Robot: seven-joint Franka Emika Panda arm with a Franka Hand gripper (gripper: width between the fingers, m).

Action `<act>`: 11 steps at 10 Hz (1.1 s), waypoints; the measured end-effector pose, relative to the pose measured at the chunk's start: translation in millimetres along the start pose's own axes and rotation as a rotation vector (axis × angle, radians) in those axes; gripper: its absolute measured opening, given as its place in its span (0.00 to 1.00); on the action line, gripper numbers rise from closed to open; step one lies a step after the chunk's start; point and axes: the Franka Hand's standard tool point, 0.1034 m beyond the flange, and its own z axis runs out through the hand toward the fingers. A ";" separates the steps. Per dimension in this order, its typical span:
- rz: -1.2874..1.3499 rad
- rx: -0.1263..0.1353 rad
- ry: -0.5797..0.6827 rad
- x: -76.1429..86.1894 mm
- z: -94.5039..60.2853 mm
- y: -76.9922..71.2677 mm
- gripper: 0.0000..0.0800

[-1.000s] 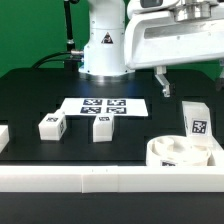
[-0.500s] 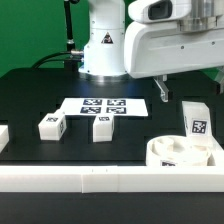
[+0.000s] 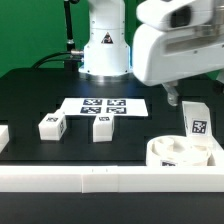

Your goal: Assemble stool

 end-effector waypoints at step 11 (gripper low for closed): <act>-1.025 -0.072 0.018 4.2 20.8 8.4 0.81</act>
Offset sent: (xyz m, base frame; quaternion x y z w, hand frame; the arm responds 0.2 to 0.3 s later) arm 0.0000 0.0000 0.0000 0.0000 0.0000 -0.1790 0.9838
